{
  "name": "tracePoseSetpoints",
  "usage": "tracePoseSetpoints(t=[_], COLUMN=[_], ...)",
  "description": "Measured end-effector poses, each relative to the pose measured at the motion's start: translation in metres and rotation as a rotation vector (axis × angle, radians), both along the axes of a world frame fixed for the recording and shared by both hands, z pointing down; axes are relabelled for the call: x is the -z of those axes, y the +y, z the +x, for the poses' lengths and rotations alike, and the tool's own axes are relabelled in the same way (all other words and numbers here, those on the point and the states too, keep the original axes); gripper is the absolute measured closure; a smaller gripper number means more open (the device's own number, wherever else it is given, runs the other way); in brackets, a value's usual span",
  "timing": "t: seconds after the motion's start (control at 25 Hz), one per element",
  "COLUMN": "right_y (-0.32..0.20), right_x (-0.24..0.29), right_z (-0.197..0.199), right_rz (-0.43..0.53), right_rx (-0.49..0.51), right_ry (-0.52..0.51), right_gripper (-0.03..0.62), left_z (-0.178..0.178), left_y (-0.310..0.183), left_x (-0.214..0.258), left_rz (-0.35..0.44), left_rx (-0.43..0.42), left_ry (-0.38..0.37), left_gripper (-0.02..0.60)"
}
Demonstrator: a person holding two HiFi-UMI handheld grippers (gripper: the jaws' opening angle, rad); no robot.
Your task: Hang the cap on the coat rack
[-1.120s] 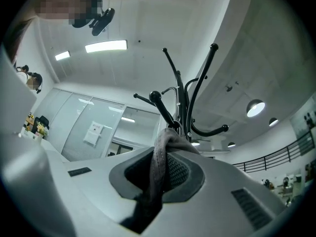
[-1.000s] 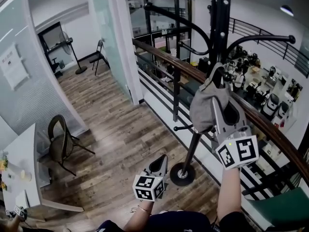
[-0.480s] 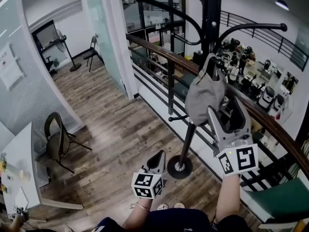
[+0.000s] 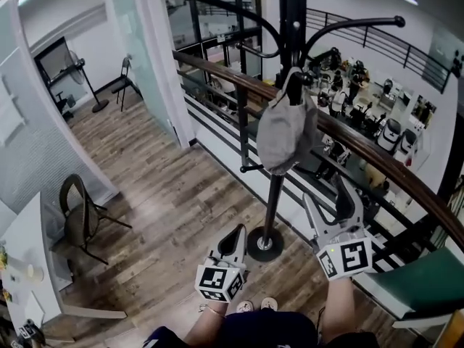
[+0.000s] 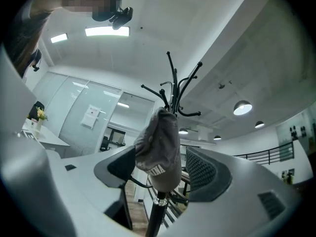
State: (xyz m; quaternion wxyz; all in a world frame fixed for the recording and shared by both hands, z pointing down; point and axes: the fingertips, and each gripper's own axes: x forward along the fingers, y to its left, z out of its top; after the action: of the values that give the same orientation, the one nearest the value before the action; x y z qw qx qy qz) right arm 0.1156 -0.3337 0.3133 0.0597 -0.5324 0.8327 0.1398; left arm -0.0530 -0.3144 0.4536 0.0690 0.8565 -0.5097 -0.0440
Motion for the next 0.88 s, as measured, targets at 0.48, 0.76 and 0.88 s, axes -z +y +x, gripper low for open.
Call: tracePoseSetpoints(t=[0.48, 0.76, 0.88], right_y=[0.03, 0.055, 0.057], right_x=[-0.119, -0.19, -0.204], right_z=[0.042, 0.058, 0.062], right_rz=[-0.218, -0.396, -0.428], right_rx=[-0.172, -0.247, -0.265], right_ry=[0.008, -0.01, -0.006], right_gripper=[0.299, 0.301, 0.301], left_z=[0.024, 0.028, 0.028], left_y=[0.022, 0.03, 0.03], left_x=[-0.03, -0.06, -0.062], left_rz=[-0.008, -0.061, -0.067], left_rx=[-0.044, -0.062, -0.06], left_ry=[-0.069, -0.12, -0.126], left_gripper=[0.577, 0.577, 0.577])
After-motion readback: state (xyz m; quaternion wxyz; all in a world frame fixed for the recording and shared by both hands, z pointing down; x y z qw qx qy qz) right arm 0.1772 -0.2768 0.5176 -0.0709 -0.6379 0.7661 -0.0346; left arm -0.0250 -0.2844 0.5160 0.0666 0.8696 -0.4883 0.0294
